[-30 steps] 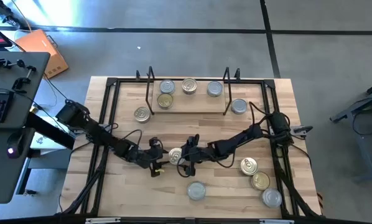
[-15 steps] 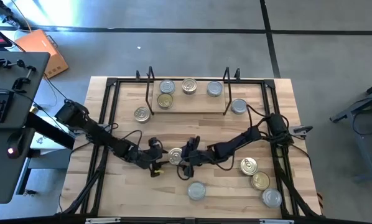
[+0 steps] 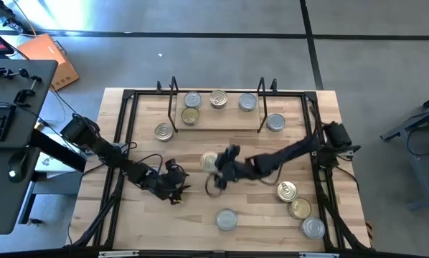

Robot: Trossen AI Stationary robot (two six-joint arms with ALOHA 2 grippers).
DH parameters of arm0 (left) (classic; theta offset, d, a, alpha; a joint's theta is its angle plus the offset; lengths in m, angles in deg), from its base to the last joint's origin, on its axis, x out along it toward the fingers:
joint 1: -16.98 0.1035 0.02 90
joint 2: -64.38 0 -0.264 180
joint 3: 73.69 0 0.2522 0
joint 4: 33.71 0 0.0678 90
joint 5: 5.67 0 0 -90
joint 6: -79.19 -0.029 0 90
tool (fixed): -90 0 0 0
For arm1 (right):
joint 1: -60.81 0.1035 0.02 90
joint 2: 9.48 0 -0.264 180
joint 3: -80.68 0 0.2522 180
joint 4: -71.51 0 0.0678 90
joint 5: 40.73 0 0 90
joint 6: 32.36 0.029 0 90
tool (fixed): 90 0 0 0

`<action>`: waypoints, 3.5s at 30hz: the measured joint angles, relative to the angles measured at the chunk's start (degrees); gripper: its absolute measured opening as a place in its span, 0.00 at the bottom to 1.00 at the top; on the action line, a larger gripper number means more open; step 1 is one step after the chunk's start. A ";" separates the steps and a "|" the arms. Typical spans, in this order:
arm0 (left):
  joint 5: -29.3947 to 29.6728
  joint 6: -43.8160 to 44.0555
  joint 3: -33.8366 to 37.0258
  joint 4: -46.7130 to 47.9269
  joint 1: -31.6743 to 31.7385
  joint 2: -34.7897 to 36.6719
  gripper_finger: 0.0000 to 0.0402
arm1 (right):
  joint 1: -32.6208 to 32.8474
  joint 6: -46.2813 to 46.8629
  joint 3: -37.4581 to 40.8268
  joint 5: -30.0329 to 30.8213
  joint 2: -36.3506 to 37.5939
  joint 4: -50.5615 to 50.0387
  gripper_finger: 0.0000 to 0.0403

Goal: Stack canned seafood by type on shelf
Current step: Put the bottom left blue tuna can on the shelf aligned with the other blue tuna can

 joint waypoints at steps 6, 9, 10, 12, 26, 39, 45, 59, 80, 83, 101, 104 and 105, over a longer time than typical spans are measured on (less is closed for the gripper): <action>1.68 -1.09 0.04 -2.21 -0.02 0.00 0.51 | -11.90 -4.17 0.00 -4.34 -0.92 1.29 0.86; 2.16 -2.00 0.07 -3.15 -0.03 0.00 0.51 | -17.11 -5.90 0.09 -5.05 -1.55 0.85 0.86; 2.22 -2.09 0.07 -3.31 -0.04 0.00 0.51 | -18.58 -6.35 0.11 -5.59 -1.54 1.05 0.86; 2.23 -2.10 0.07 -3.50 0.00 0.00 0.51 | -21.19 -7.27 0.09 -6.40 -1.54 1.97 0.86; 2.23 -2.08 0.09 -4.97 0.00 0.00 0.51 | -30.61 -8.00 0.11 -17.27 -1.52 3.45 0.98; -2.63 -2.52 0.09 -8.20 4.18 0.76 0.51 | -32.37 -9.31 -4.84 -21.67 -1.43 -9.13 0.99; -3.10 -2.51 0.09 -8.14 4.52 0.76 0.51 | -32.36 -12.31 -8.86 -22.39 -1.43 -16.90 0.99; -3.08 -2.51 0.09 -7.53 4.50 0.76 0.51 | -32.36 -13.70 -10.08 -23.89 -1.43 -18.10 0.99; -3.06 -2.51 0.09 -7.33 4.50 0.76 0.51 | -33.48 -8.31 -10.08 -24.22 -1.43 -21.63 0.93; -3.06 -2.51 0.09 -7.31 4.50 0.76 0.51 | -33.34 -7.49 -10.08 -24.23 -1.43 -21.77 0.91; -3.01 -2.93 0.09 -7.26 4.50 0.76 0.51 | -29.91 -5.67 -10.08 -23.97 3.18 -31.56 0.50; -3.01 -2.93 0.09 -7.29 4.50 0.76 0.51 | -27.91 -5.54 -10.05 -23.97 2.90 -31.13 0.40; -3.01 -2.95 0.09 -7.29 4.50 0.76 0.51 | -27.29 -5.61 -10.05 -23.99 2.79 -30.50 0.37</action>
